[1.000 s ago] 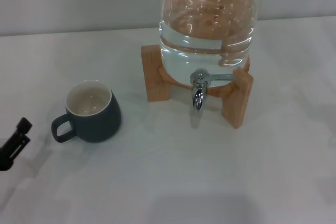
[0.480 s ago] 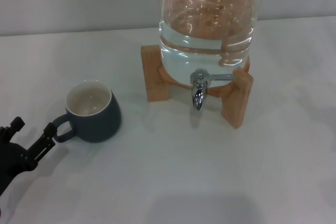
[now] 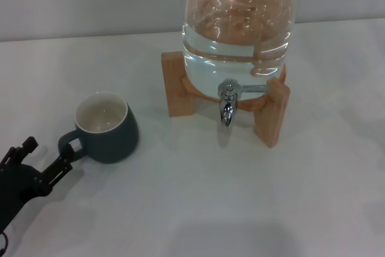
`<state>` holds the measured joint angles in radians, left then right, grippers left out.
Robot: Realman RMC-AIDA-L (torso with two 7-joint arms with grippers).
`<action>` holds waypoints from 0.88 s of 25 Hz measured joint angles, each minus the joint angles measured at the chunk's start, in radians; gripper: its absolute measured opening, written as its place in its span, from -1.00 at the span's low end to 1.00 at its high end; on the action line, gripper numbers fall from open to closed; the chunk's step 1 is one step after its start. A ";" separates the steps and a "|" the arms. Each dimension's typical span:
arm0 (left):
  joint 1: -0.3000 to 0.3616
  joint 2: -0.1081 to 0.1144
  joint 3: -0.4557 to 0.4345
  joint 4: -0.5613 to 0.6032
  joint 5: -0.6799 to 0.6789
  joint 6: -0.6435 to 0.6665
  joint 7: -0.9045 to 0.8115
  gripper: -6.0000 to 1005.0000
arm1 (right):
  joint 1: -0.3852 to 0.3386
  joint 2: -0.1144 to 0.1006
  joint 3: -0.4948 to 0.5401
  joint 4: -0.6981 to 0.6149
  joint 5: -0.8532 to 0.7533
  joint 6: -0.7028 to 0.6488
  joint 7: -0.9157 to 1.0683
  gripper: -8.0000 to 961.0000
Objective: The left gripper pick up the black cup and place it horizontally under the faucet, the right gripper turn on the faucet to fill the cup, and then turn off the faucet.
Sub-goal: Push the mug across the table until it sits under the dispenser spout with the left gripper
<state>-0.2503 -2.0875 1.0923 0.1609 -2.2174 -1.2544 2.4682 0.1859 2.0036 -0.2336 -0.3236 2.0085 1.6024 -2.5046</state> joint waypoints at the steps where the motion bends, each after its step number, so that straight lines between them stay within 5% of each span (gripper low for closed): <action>1: -0.004 0.000 0.004 0.000 0.000 0.008 0.000 0.75 | 0.000 0.000 0.000 0.000 0.000 -0.003 0.000 0.63; 22: -0.065 0.001 0.003 -0.010 -0.006 0.095 -0.009 0.75 | 0.014 0.003 -0.007 0.001 0.004 -0.018 -0.002 0.63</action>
<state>-0.3154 -2.0861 1.0957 0.1511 -2.2235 -1.1596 2.4593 0.1996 2.0064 -0.2406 -0.3222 2.0124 1.5847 -2.5066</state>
